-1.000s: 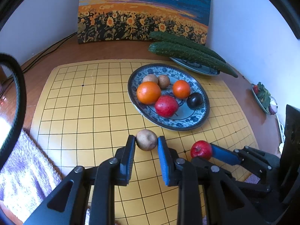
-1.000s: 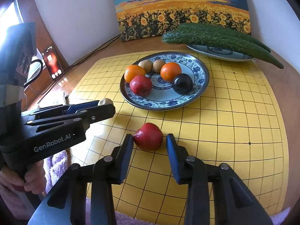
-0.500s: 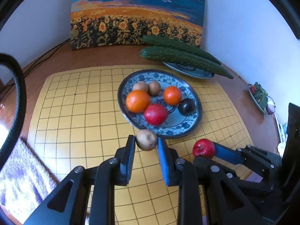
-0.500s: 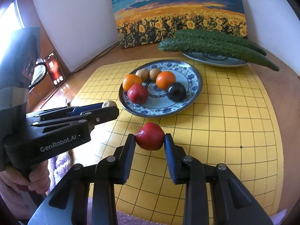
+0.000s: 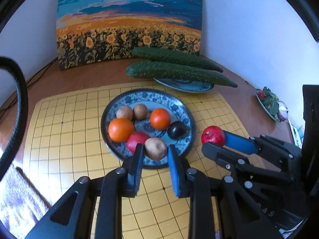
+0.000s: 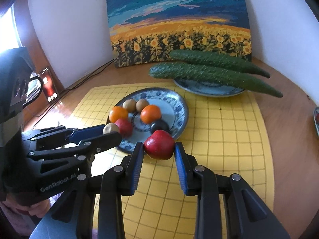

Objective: Organize fruits
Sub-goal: 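Carry the potato and small apple over the blue-and-white plate, then lower the potato and small apple onto the plate and open both grippers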

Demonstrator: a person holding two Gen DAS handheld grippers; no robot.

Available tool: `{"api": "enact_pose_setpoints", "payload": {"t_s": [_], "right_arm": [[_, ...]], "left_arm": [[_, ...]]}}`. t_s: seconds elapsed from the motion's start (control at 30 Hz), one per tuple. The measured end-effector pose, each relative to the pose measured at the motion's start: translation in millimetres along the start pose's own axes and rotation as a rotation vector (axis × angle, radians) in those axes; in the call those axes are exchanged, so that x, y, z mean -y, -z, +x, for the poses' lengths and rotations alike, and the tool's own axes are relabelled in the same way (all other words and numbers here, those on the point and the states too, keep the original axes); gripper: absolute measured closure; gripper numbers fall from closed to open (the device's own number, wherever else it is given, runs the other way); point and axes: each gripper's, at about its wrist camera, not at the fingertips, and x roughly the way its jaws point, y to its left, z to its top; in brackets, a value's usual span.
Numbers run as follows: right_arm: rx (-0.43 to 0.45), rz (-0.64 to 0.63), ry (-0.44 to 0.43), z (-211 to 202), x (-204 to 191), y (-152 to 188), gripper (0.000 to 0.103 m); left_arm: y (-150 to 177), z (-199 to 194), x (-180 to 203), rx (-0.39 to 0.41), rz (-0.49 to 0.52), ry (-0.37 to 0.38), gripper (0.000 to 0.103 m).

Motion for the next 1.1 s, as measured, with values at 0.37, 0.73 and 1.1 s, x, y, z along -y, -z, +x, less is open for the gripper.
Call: {"api": "enact_pose_setpoints", "payload": {"t_s": [0.37, 0.73, 1.1], "right_arm": [[0.017, -0.022, 0.018, 14.6, 7.1, -23.9, 0.07], [0.01, 0.005, 0.017, 41.9, 15.4, -39.6, 0.07], [-0.017, 0.006, 0.029, 54.7, 20.7, -38.8, 0.07]], "left_arm": [[-25.5, 18.1, -6.3, 0.021, 0.002, -0.039, 0.078], [-28.6, 30.5, -12.0, 0.016, -0.018, -0.039, 0.078], [-27.7, 32.7, -6.9, 0.007, 0.001, -0.033, 0.078]]}}
